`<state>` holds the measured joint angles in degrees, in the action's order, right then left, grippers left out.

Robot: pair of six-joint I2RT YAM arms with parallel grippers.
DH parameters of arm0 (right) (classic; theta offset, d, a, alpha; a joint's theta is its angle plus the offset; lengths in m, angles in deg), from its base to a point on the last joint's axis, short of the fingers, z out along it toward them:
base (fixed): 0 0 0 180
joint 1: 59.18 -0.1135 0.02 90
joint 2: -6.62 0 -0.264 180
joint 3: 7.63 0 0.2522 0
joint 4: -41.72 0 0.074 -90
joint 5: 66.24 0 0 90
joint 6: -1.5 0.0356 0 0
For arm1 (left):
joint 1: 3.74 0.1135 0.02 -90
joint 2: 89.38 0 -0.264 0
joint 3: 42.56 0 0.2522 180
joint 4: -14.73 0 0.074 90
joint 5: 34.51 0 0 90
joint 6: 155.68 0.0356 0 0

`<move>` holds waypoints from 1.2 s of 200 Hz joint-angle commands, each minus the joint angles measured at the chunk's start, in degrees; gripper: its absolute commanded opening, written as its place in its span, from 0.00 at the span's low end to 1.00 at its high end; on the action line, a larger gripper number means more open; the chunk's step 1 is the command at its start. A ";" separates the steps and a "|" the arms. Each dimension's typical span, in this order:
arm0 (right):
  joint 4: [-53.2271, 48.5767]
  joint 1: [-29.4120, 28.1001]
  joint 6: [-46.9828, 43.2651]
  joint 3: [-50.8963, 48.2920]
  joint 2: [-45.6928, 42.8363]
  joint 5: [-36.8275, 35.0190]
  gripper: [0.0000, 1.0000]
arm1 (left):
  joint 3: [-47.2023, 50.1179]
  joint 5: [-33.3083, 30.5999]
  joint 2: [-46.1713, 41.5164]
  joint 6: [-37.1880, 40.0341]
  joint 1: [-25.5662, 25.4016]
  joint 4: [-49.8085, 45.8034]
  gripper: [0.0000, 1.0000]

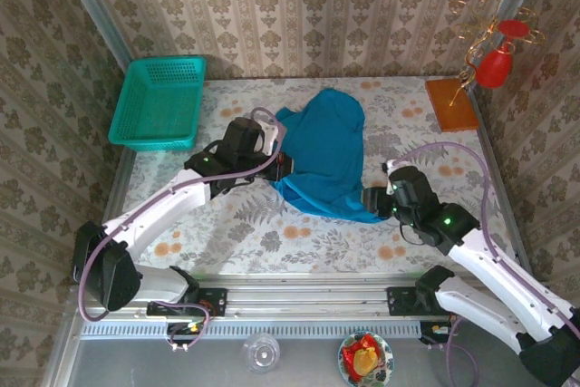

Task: Fold the inside-out t-shirt
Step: Turn the T-shirt inside out at the center of the table.

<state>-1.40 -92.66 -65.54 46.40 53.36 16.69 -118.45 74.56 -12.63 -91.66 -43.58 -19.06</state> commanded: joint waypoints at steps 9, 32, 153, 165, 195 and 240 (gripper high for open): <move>17.72 -5.72 -12.35 0.50 7.40 6.81 0.56 | -2.73 -0.73 0.61 -0.94 -0.76 1.10 0.00; 21.26 -9.10 -16.72 3.95 15.81 8.40 0.58 | -2.91 -1.18 0.59 -1.18 -0.84 0.95 0.00; 17.17 -10.02 -18.21 8.60 28.11 -4.01 0.00 | -2.83 -9.83 -2.76 1.38 -0.94 -4.64 0.00; 14.74 -8.94 -18.45 9.78 26.23 -5.79 0.00 | -1.80 -11.83 -3.47 2.12 -0.96 -6.05 0.01; 10.09 -4.71 -19.80 14.80 23.06 -5.41 0.00 | 3.59 -10.02 -6.23 5.15 -1.19 -5.40 0.07; 1.71 -3.18 -25.07 23.40 25.03 1.48 0.00 | 9.60 -8.17 -13.45 13.10 -1.33 -2.50 0.33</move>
<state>8.37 -96.09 -87.25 66.18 77.73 15.40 -110.19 66.34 -22.42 -85.28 -44.97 -21.97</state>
